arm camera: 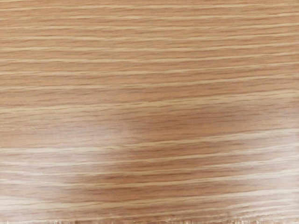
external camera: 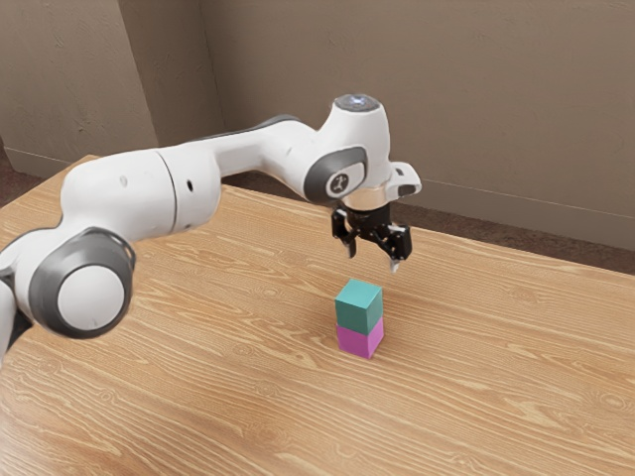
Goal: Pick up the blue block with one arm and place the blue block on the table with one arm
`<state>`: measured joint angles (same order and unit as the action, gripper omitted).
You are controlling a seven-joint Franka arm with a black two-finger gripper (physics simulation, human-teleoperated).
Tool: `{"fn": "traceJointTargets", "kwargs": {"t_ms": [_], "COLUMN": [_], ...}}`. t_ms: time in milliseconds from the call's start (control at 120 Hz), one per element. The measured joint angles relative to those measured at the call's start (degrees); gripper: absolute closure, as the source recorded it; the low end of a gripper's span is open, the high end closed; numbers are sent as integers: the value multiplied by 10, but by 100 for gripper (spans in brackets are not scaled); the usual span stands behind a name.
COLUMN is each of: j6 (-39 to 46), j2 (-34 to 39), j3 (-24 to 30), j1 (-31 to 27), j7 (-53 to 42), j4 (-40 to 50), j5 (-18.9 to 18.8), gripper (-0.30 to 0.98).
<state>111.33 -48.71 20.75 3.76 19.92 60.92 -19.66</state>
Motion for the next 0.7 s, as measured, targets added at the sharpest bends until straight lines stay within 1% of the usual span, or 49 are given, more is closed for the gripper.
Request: {"fn": "traceJointTargets", "kwargs": {"t_ms": [150, 283, 367, 475, 700], "j6": [22, 48, 60, 83, 117], "j2": [41, 69, 79, 95, 125], "j3": [-19, -42, -45, -46, -47], "j1": [6, 14, 21, 23, 28], "j7": [21, 35, 42, 50, 65], "j4": [64, 109, 118, 154, 205], "j5": [9, 31, 45, 61, 72], "gripper": [2, 2, 2, 2, 2]}}
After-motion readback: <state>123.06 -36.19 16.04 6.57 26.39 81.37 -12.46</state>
